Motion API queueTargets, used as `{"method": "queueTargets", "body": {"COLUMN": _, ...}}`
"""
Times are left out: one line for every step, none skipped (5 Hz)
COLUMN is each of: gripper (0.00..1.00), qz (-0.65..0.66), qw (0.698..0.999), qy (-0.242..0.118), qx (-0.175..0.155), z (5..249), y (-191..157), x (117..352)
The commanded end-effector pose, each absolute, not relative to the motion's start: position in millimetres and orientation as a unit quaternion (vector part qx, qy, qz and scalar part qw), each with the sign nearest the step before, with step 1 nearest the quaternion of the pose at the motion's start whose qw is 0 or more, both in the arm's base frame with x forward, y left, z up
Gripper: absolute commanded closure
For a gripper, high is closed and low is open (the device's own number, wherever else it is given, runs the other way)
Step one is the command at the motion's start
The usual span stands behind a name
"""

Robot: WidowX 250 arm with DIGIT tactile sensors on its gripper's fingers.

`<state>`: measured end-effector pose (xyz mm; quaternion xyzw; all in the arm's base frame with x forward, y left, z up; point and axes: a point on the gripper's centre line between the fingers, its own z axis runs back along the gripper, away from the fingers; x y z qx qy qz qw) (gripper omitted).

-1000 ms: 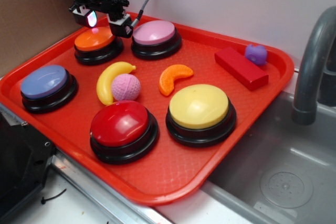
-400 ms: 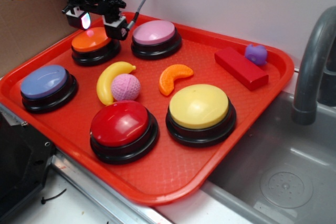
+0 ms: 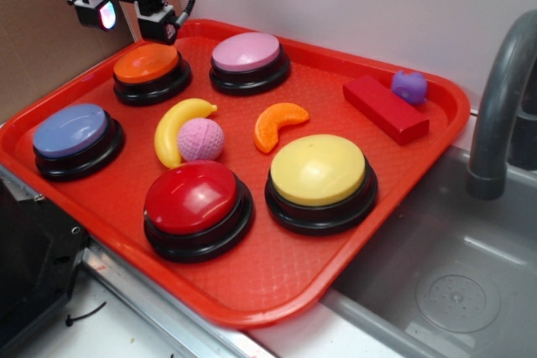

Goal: Push the orange button.

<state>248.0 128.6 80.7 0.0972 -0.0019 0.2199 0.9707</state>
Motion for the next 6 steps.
{"method": "queueTargets", "body": {"gripper": 0.00, "qz": 0.241, "qw": 0.964, "qy": -0.053, "qx": 0.097, "z": 127.0, "y": 137.5, "x": 249.4}}
{"method": "queueTargets", "body": {"gripper": 0.00, "qz": 0.237, "qw": 0.964, "qy": -0.064, "qx": 0.100, "z": 135.9, "y": 133.8, "x": 248.8}}
{"method": "queueTargets", "body": {"gripper": 0.00, "qz": 0.235, "qw": 0.964, "qy": -0.074, "qx": 0.101, "z": 142.9, "y": 131.1, "x": 246.5}}
{"method": "queueTargets", "body": {"gripper": 0.00, "qz": 0.239, "qw": 0.963, "qy": -0.081, "qx": 0.098, "z": 149.2, "y": 130.0, "x": 239.3}}
{"method": "queueTargets", "body": {"gripper": 0.00, "qz": 0.241, "qw": 0.961, "qy": -0.084, "qx": 0.106, "z": 153.2, "y": 126.9, "x": 236.5}}
{"method": "queueTargets", "body": {"gripper": 0.00, "qz": 0.245, "qw": 0.959, "qy": -0.102, "qx": 0.102, "z": 158.9, "y": 124.9, "x": 230.4}}
